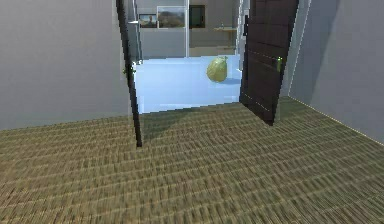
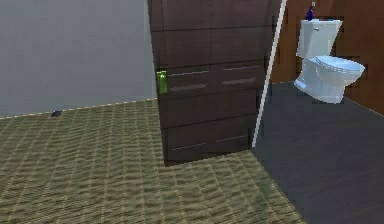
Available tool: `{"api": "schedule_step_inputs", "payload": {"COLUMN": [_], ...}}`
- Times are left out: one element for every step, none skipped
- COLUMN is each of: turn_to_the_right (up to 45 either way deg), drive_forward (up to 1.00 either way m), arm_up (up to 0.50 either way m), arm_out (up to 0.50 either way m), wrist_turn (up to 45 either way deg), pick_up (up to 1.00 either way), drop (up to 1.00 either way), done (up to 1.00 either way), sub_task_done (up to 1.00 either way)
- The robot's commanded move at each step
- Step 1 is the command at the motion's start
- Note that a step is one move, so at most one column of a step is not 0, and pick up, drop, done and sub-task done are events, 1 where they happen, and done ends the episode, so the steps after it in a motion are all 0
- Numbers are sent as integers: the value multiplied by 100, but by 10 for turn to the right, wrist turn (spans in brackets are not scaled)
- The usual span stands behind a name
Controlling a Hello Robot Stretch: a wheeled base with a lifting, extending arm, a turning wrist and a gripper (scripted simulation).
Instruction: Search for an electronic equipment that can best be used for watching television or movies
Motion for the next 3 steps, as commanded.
{"api": "schedule_step_inputs", "payload": {"turn_to_the_right": [0, 0, 0], "drive_forward": [5, 100, 85], "arm_up": [0, 0, 0], "arm_out": [0, 0, 0], "wrist_turn": [0, 0, 0], "pick_up": [0, 0, 0], "drop": [0, 0, 0], "done": [0, 0, 0], "sub_task_done": [0, 0, 0]}}
